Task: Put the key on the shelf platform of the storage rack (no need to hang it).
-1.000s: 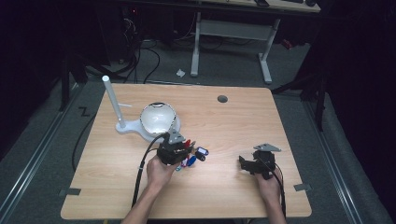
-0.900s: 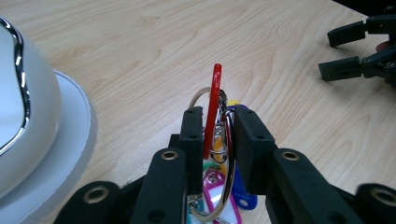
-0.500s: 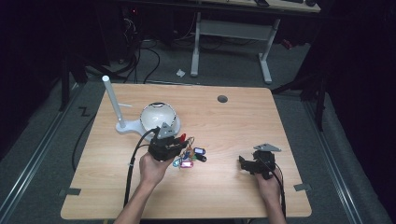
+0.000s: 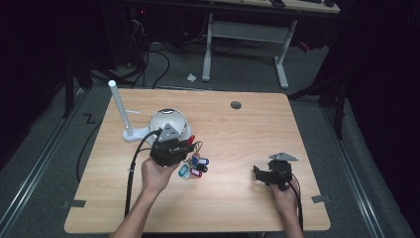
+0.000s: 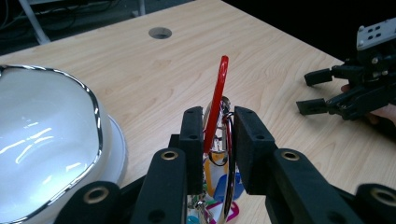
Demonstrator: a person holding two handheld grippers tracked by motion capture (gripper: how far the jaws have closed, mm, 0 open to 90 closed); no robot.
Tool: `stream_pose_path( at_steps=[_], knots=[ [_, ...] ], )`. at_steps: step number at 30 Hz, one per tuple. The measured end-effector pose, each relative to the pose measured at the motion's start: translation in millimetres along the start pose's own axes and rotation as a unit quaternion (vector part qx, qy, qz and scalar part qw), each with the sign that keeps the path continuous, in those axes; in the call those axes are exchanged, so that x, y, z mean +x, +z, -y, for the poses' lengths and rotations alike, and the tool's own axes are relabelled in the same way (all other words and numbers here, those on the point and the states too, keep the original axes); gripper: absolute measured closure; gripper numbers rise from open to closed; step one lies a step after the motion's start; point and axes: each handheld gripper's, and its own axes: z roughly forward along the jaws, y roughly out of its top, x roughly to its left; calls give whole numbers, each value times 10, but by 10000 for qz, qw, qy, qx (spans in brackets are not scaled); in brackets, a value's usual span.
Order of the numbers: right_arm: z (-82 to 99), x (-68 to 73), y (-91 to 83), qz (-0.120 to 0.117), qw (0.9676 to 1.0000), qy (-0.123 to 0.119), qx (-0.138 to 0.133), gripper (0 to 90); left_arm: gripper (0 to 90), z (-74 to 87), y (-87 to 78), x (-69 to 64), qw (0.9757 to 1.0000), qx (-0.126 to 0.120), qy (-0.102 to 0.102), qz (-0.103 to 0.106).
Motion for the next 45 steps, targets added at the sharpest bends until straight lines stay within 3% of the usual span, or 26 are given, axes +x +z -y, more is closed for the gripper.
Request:
stream_pose_path(
  at_steps=[12,16,24,37,45],
  knots=[
    [0,0,1,1,10000,1,-8,152,744,-131,-163,83,9998,-87,-125,101],
    [0,0,1,1,10000,0,-8,152,744,-207,-214,108,10000,-23,-50,80],
    [0,0,1,1,10000,-2,-7,152,744,-333,-322,176,9998,16,-107,138],
    [0,0,1,2,10000,-2,-7,152,744,-576,-484,277,9999,151,-21,78],
    [0,0,1,3,10000,-3,-7,152,744,-680,-550,353,9998,169,-68,36]
  ],
)
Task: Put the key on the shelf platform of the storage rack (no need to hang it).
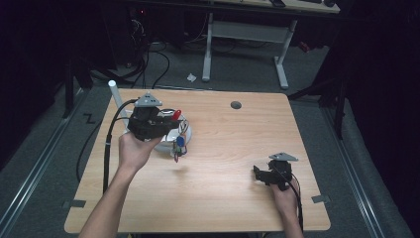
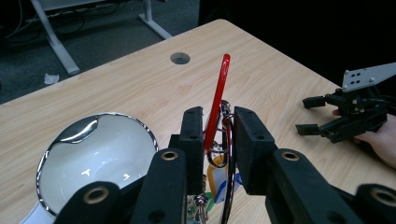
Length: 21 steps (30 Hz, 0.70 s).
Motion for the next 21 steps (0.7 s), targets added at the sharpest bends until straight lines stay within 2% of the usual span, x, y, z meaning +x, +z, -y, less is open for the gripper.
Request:
stream_pose_path(
  at_steps=[11,15,21],
  knots=[
    [0,0,0,-2,10000,-1,0,152,744,-216,-87,138,9999,46,-19,-142],
    [0,0,0,-2,10000,-1,0,152,744,-279,-96,170,9997,57,10,-230],
    [0,-1,0,-2,10000,-2,0,152,744,-352,-83,278,9991,43,-81,-406]
  ],
)
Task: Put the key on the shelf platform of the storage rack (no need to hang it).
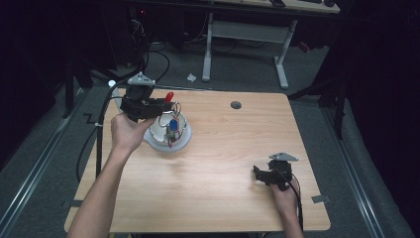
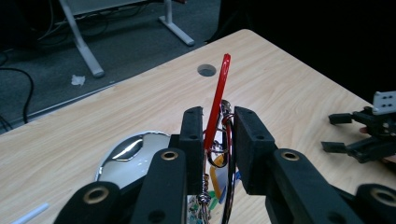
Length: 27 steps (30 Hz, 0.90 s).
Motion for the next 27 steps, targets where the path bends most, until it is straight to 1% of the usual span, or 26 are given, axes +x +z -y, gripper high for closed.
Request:
stream_pose_path(
  at_steps=[7,8,9,12,17,22,25,27],
  knots=[
    [0,0,0,0,10000,1,0,152,744,-23,51,102,9998,-13,-80,-200],
    [0,0,0,0,10000,1,0,152,744,-23,51,102,9998,-13,-80,-200],
    [0,0,0,-1,10000,-1,0,152,744,-22,71,120,9996,-12,-84,-255],
    [0,0,0,-1,10000,1,0,152,744,-18,119,145,9994,32,-88,-328],
    [0,0,0,-2,10000,2,0,152,744,-11,173,167,9991,70,-91,-399],
    [1,0,-1,-7,10000,-2,0,152,743,-4,249,166,9988,112,-52,-478],
    [1,0,-1,-5,10000,-3,-1,152,743,9,279,174,9987,129,-68,-486],
    [1,0,-1,-6,10000,-4,-1,152,743,51,314,205,9986,151,-136,-484]
  ],
)
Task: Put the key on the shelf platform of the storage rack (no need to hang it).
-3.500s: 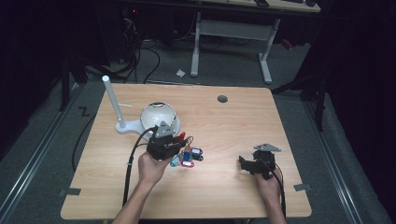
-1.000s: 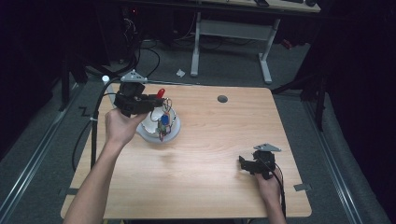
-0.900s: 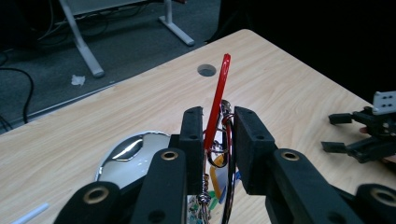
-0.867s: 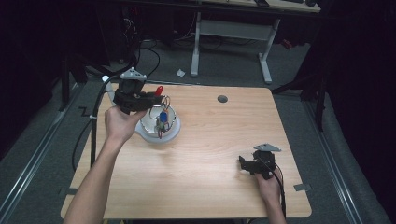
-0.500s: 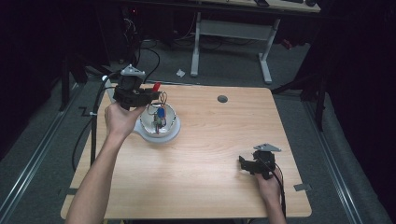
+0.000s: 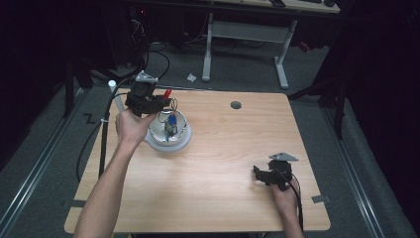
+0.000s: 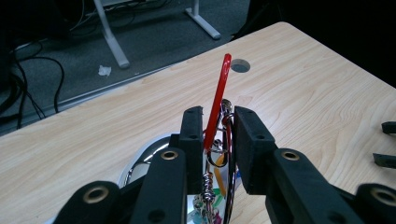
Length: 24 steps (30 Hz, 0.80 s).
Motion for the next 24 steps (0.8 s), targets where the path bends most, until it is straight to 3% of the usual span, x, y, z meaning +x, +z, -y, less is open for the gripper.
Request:
stream_pose_path(
  at_steps=[13,24],
  knots=[
    [1,0,0,-5,10000,-1,-1,152,744,126,118,123,9997,39,-222,-94],
    [0,0,0,-6,10000,-2,-1,152,743,42,72,167,9993,-184,-231,-229]
  ],
)
